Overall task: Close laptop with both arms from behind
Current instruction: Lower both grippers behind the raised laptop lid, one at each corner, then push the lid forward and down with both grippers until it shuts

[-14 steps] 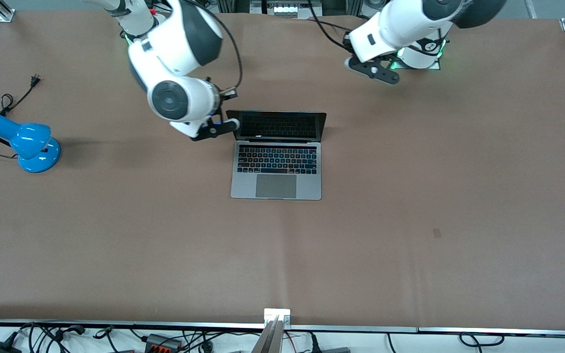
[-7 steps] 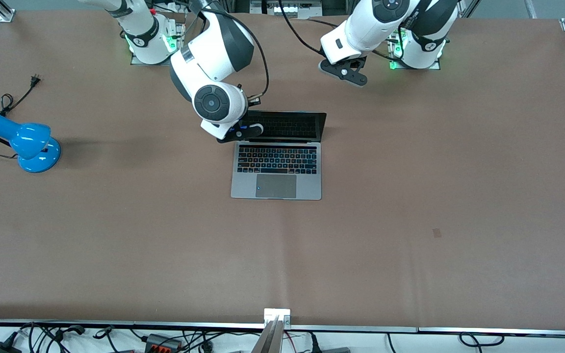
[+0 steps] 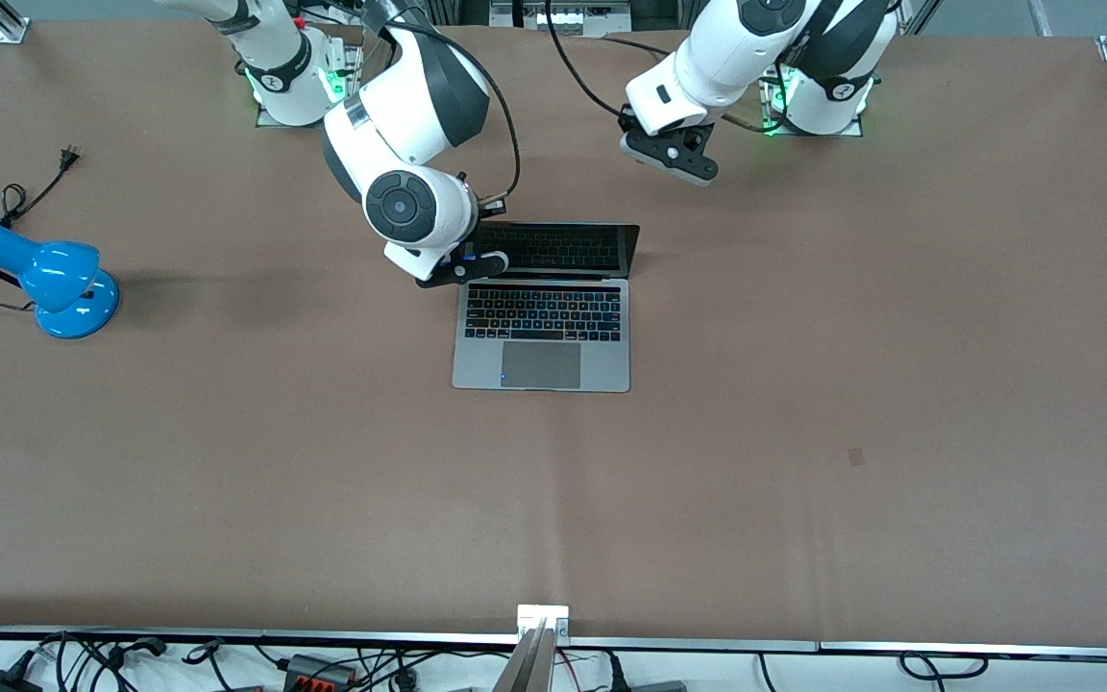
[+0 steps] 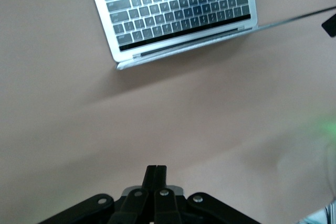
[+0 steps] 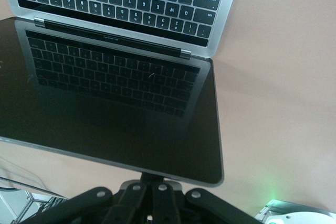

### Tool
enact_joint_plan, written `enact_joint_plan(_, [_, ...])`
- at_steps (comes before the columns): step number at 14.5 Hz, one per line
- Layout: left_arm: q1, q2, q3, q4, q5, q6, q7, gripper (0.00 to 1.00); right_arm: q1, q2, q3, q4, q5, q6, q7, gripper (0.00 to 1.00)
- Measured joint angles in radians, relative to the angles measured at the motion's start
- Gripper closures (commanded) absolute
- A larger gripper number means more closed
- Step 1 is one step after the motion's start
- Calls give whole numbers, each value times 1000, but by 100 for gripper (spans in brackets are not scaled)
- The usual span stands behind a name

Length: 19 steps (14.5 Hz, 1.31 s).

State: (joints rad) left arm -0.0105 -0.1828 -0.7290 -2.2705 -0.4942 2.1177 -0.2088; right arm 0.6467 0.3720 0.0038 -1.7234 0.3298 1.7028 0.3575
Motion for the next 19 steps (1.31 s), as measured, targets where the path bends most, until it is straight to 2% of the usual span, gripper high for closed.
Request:
enact_joint_plan(6, [0,126,-17,-18,0,245,0,99,-9,0,-5,0,0,19,0,100])
enact_joint_plan(11, [-1,297,-50,-23,0,531,48,99,-25,1,-5,5,0,40,0,100])
enact_joint_plan(13, [9,347,-46,-23,0,581,116,99,-30,2,-5,11,0,50,0,100])
enact_joint_plan(19, [32,404,-42,-11,0,670,168,99,-36,53,-6,67,0,73,0,100])
